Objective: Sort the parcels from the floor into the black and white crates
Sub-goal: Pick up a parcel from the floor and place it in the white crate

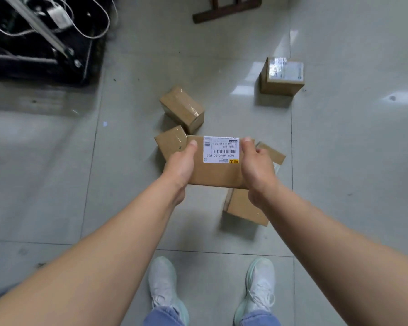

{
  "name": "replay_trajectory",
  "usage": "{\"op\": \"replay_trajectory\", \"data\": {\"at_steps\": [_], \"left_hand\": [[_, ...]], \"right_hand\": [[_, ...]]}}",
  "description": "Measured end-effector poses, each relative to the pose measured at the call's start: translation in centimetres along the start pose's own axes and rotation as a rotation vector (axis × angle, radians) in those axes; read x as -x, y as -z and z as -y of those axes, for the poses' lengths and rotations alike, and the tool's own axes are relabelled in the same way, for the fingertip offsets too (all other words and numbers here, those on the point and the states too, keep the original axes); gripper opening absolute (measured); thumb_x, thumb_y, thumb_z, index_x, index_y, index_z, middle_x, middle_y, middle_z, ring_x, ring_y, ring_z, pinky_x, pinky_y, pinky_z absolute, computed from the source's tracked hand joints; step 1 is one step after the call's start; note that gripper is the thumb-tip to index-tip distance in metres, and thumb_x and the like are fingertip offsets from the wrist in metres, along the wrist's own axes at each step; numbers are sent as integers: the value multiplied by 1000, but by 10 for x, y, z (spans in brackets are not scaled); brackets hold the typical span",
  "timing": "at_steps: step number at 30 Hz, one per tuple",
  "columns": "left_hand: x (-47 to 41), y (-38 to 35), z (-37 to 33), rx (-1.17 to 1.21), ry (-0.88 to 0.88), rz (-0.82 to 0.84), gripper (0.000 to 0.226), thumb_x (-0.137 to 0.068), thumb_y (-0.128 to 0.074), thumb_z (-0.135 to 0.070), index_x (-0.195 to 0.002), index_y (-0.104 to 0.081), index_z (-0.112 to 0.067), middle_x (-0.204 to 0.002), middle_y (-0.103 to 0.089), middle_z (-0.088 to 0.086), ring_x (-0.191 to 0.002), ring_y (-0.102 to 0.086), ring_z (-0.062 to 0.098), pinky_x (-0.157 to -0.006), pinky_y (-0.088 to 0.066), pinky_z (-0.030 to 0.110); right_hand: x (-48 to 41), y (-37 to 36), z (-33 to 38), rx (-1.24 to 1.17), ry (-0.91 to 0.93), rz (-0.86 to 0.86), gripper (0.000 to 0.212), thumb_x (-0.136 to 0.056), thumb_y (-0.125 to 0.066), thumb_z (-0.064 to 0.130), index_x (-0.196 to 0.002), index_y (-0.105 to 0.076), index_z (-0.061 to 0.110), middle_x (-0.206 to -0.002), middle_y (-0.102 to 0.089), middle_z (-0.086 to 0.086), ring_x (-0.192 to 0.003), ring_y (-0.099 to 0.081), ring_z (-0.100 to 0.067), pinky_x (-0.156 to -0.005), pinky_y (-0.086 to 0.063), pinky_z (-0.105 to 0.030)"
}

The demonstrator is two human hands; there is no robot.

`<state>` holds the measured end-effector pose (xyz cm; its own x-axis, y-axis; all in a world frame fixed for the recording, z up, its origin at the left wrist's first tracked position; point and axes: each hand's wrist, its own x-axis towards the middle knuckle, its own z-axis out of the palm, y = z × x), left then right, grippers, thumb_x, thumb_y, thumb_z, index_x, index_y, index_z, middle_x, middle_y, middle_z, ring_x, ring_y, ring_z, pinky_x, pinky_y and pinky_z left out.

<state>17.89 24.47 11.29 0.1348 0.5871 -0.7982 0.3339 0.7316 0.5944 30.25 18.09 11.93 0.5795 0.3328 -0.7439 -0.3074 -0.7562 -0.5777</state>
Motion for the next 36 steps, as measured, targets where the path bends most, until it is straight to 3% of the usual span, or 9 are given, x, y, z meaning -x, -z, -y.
{"op": "replay_trajectory", "data": {"at_steps": [4,8,12,16,22,26,29,33,36], "left_hand": [[90,17,-79,100,-83,16,34,-97,-46,-40,-82,-65,-16,-79,-72,-6,-75,-66,12,-80,-52,29],[189,46,-157,187,-156,-2,37,-97,-44,-44,-106,-63,-14,-97,-69,4,-80,-65,17,-75,-52,30],[288,82,-227,266,-267,-39,33,-97,-45,-42,-94,-63,-15,-74,-70,-4,-55,-66,7,-49,-51,19],[377,119,-276,297,-337,-52,38,-95,-45,-50,-88,-65,-18,-73,-64,-7,-70,-58,12,-73,-48,31],[469,169,-299,332,-419,-99,50,-88,-44,-64,-81,-71,-23,-69,-70,-7,-79,-62,17,-70,-51,34],[511,191,-299,443,-438,-197,43,-87,-50,-61,-91,-67,-21,-85,-73,-1,-78,-67,17,-56,-53,28],[532,205,-295,519,-475,-278,38,-88,-50,-59,-98,-64,-24,-99,-71,1,-90,-64,19,-71,-52,34],[555,218,-287,633,-521,-428,37,-90,-48,-58,-89,-64,-25,-85,-71,-3,-79,-66,16,-55,-50,26],[570,226,-279,677,-522,-505,42,-89,-46,-60,-93,-65,-23,-83,-71,-2,-76,-65,15,-52,-47,23]], "right_hand": [[82,35,87,-92,106,-30,38,-91,-40,54,-107,-44,19,-91,-54,6,-82,-52,-9,-59,-38,-27],[176,66,168,-129,216,-2,37,-92,-39,56,-106,-45,22,-95,-56,7,-86,-55,-9,-60,-39,-27],[276,92,238,-145,339,13,33,-93,-38,55,-103,-46,23,-90,-51,13,-81,-50,-3,-61,-37,-25],[366,105,283,-195,445,48,31,-92,-39,56,-97,-47,26,-92,-54,12,-85,-53,-5,-67,-41,-26],[459,108,312,-216,544,136,37,-91,-35,60,-92,-55,29,-107,-58,6,-90,-57,-8,-63,-43,-26],[499,105,325,-234,543,245,48,-86,-39,63,-104,-58,23,-103,-65,2,-93,-63,-18,-83,-53,-40],[521,101,337,-183,587,346,61,-81,-41,66,-111,-58,15,-104,-66,-3,-85,-64,-20,-62,-53,-32],[543,93,342,-115,651,427,62,-85,-41,66,-112,-58,12,-103,-68,-7,-80,-67,-19,-50,-48,-24],[552,85,339,-76,645,505,56,-84,-44,66,-101,-62,15,-100,-69,-9,-85,-68,-23,-68,-55,-34]]}}
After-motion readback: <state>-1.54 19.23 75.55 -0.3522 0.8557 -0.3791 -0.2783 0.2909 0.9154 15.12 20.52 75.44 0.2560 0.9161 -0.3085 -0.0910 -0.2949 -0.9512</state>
